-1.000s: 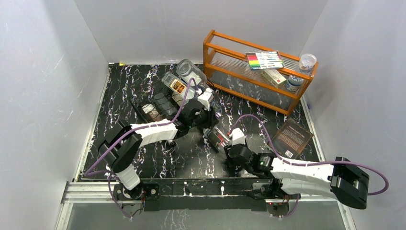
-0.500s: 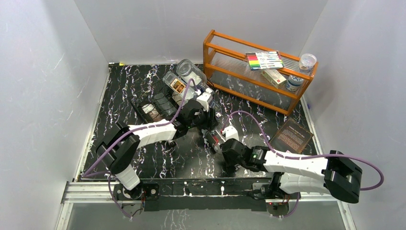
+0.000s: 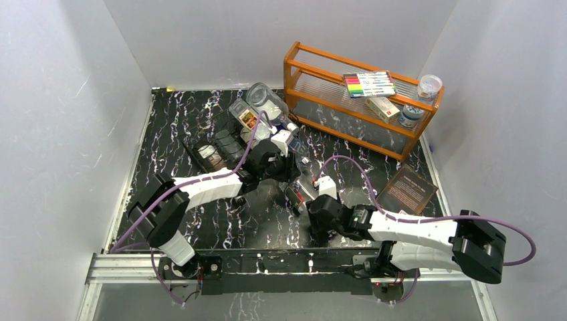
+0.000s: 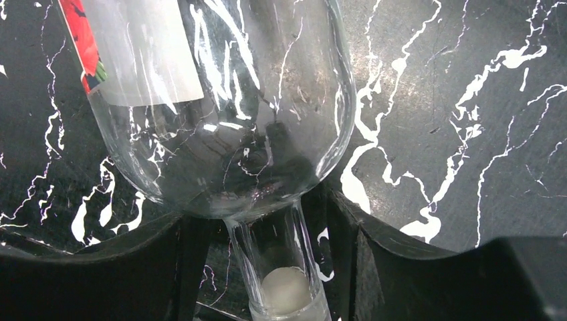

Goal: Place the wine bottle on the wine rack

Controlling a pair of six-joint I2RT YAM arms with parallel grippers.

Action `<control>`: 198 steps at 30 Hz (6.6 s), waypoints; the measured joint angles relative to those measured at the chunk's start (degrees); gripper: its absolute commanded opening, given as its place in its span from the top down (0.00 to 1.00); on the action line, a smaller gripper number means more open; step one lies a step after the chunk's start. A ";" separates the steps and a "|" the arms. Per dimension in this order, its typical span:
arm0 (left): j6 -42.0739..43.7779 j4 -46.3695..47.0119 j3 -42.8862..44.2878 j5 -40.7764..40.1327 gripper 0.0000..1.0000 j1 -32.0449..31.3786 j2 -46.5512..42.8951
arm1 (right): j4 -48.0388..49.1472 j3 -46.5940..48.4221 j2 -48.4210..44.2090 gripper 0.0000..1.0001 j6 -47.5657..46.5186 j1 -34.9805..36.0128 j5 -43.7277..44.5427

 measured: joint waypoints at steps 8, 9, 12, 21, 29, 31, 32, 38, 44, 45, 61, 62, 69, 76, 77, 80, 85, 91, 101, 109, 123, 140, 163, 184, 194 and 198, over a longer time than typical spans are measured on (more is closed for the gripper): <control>0.87 0.76 -0.33 0.00 0.64 0.20 -0.22 | 6.08 -0.42 4.85 0.26 -4.26 0.42 -1.09; 0.92 0.90 -0.33 0.07 0.64 0.20 -0.20 | 7.17 -0.42 5.95 0.27 -4.94 0.42 -1.05; 1.49 1.09 -0.22 0.17 0.65 0.26 -0.20 | 7.78 0.24 7.76 0.30 -6.01 0.42 0.26; 2.10 1.57 -0.04 0.02 0.66 1.09 -0.20 | 11.19 -0.15 8.87 0.57 -6.64 0.42 1.73; 2.40 1.97 -0.37 -0.50 0.66 1.22 -0.46 | 12.63 -0.55 9.07 1.00 -7.61 0.66 2.34; 2.40 1.97 -0.42 -0.66 0.66 1.22 -0.63 | 12.96 -0.70 9.05 1.00 -7.67 0.72 2.40; 2.38 1.95 -0.46 -0.72 0.66 1.22 -0.74 | 13.18 -0.83 8.94 1.00 -7.78 0.74 2.38; 2.21 1.44 -0.57 -0.39 0.62 1.22 -1.46 | 13.68 -2.05 7.23 1.00 -8.87 0.76 1.81; 2.03 -1.07 -0.79 1.31 0.50 0.81 -2.71 | 12.24 -3.28 3.89 1.00 -10.86 0.76 0.76; 2.05 -1.38 -0.79 1.36 0.48 0.74 -2.75 | 12.09 -3.28 3.72 1.00 -10.91 0.76 0.66; 0.81 -8.70 1.27 -0.76 0.21 -0.39 -3.58 | 10.54 -6.54 -8.57 1.00 -11.19 0.61 1.51; 0.74 -9.01 1.29 -1.11 0.20 -0.44 -3.93 | 10.73 -6.54 -9.14 1.00 -11.39 0.63 1.51; -0.85 -11.67 2.12 -1.27 0.14 -1.62 -7.78 | 13.31 -6.54 -12.26 1.00 -11.45 -0.09 3.26; -2.01 -13.14 2.23 -1.38 0.11 -2.47 -8.55 | 12.70 -6.51 -11.98 1.00 -10.21 -0.09 2.10; -2.21 -13.18 2.23 -1.55 0.11 -2.47 -8.55 | 12.37 -6.49 -11.63 1.00 -9.81 -0.13 1.57; -2.73 -13.31 2.23 -2.32 0.11 -2.45 -8.55 | 11.10 -6.47 -10.45 1.00 -8.57 -0.63 -1.31; -3.72 -14.64 2.23 -4.68 0.10 -2.45 -8.55 | 8.09 -6.38 -8.31 1.00 -6.73 -1.03 -8.13; -4.85 -18.36 2.23 -9.75 0.09 -2.45 -9.57 | 7.58 -3.63 -4.72 1.00 -5.46 1.20 -12.24; -5.42 -25.44 2.23 -17.33 0.02 -1.09 -18.12 | 7.21 0.00 0.63 0.50 -4.00 1.92 -11.63; -5.46 -27.56 2.19 -17.86 0.02 1.03 -19.96 | 6.23 2.69 6.54 0.39 -3.10 2.16 -9.42; -5.38 -27.87 1.46 -17.77 0.02 1.27 -21.81 | 5.35 5.55 12.87 0.53 -3.28 2.43 -4.55; -5.22 -28.11 0.28 -17.84 0.02 1.86 -22.97 | 10.10 2.25 10.88 1.00 -5.66 3.30 -1.33; -8.28 -24.87 0.35 -6.73 0.02 5.73 -22.12 | 21.22 -11.37 -8.92 1.00 -18.80 4.46 0.39; -6.84 -7.26 -2.27 9.97 0.52 6.58 -3.67 | 21.46 -11.37 -6.27 1.00 -15.34 5.16 -1.62; -7.06 -4.00 -4.22 17.44 0.61 9.03 -3.96 | 19.89 -11.34 -7.06 1.00 -15.47 5.68 -1.84; -7.91 -3.85 -6.01 20.26 0.61 9.25 -5.46 | 16.41 -11.32 -9.70 1.00 -15.74 6.23 -2.91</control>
